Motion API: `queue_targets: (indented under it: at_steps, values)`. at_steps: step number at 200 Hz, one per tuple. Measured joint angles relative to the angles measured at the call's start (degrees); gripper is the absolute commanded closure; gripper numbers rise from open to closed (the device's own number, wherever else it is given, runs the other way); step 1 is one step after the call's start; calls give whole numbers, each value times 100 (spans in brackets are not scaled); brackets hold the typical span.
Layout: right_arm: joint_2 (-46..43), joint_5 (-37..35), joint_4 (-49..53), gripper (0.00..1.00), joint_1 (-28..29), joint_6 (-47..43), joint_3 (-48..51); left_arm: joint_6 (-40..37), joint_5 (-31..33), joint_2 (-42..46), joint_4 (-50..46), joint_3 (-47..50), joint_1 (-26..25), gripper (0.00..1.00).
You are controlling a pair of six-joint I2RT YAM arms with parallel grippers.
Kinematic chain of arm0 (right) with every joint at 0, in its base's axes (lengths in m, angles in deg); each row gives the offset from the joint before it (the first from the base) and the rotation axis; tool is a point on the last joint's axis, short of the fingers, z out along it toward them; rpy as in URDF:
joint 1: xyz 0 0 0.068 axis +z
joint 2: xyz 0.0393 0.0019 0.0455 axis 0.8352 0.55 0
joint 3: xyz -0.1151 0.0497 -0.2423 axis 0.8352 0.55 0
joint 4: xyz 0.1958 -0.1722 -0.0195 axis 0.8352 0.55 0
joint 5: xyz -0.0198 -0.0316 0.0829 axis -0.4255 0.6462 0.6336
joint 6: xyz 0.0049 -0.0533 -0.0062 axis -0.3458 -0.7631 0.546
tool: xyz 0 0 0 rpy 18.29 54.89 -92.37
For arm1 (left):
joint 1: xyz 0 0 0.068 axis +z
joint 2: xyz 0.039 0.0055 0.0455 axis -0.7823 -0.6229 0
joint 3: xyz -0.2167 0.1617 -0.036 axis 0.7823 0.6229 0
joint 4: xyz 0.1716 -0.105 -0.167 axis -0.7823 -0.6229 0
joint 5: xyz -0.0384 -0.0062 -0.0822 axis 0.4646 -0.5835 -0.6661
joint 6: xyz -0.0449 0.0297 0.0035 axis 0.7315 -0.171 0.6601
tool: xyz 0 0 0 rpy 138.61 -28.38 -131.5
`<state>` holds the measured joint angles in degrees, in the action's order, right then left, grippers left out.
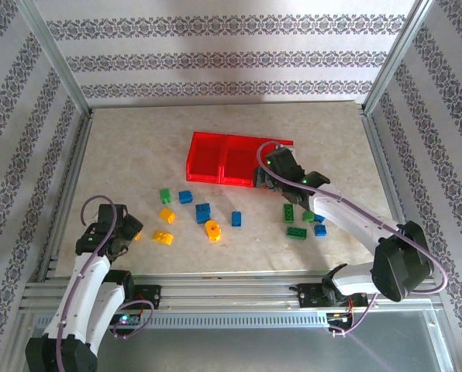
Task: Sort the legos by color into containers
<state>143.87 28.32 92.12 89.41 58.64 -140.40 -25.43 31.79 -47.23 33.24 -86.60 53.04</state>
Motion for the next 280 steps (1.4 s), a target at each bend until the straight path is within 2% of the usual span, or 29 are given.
queue_targets:
  at_steps: [16,89,154,228,280]
  values:
    - [-138,-50,-33,2,0,9,79,31,-52,-179,140,74,-11,24]
    - [-470,-55,-295,2,0,216,328,-44,-210,-1563,1255,107,-173,26]
    - [-479,-52,-302,2,0,304,361,-271,-37,-2048,1169,-79,-199,40]
    - [-564,-52,-317,2,0,420,490,-798,98,-2573,894,-376,-199,62]
    - [-664,-79,-293,2,0,520,704,-1228,96,-2640,909,-435,-227,67]
